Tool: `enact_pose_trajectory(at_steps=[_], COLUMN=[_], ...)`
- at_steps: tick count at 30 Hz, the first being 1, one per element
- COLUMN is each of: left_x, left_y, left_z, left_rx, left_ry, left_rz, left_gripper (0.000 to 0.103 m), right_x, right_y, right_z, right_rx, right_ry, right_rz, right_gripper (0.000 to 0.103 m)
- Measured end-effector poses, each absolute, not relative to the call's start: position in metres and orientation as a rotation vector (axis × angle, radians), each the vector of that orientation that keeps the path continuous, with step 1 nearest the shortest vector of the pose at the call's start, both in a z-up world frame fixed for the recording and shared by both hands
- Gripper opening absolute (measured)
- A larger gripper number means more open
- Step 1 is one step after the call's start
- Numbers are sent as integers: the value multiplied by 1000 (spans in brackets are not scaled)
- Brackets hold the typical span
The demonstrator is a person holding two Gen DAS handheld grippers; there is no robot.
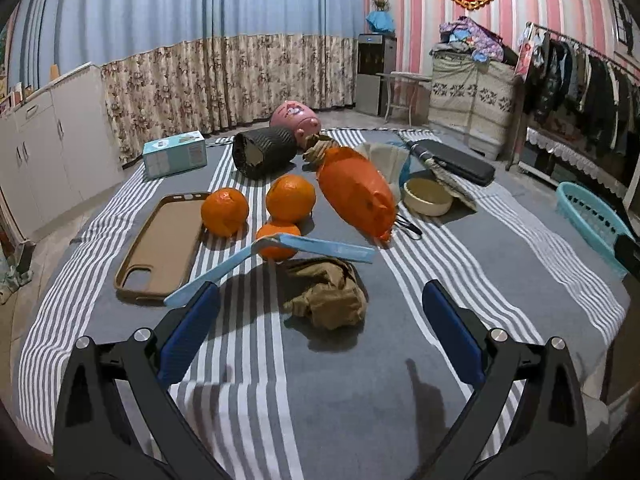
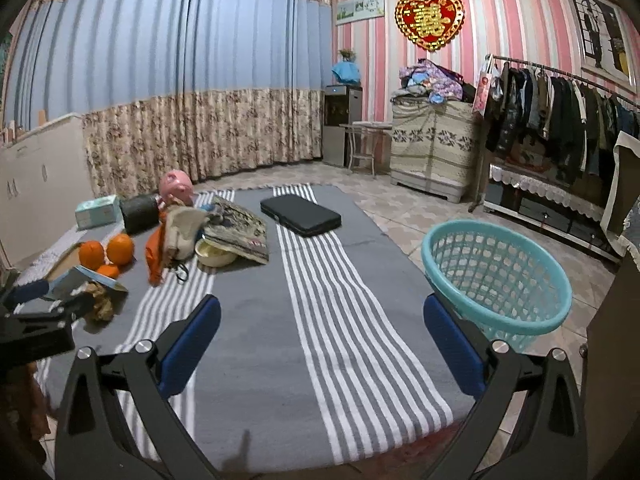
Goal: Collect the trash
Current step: 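Reach the left tool to the crumpled brown paper and grasp it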
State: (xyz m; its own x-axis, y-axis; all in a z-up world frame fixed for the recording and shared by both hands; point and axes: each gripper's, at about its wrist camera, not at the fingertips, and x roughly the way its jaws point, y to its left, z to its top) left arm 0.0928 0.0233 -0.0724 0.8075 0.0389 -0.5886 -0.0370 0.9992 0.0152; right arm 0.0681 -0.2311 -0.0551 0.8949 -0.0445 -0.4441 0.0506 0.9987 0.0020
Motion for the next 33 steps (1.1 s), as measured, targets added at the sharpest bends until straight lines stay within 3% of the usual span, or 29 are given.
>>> enact_pose_trajectory(at_steps=[6, 11, 16, 18, 25, 33], left_x=[117, 121, 109, 102, 96, 141], left_y=[24, 23, 21, 18, 10, 36], left_z=[-86, -90, -80, -71, -34, -9], left_rx=[7, 15, 1, 14, 35, 20], left_ry=[716, 743, 742, 725, 642, 583], left_rz=[20, -26, -86, -111, -163, -97], left_gripper=[74, 42, 39, 26, 26, 26], right_x=[78, 83, 86, 88, 113, 174], right_y=[-234, -232, -232, -233, -230, -205], right_z=[-63, -67, -67, -67, -57, -50], right_rx=[8, -14, 12, 28, 43, 52], right_ry=[535, 560, 577, 580, 579, 639], right_rz=[-63, -67, -50, -47, -39, 26], right_gripper=[99, 99, 99, 99, 99, 99])
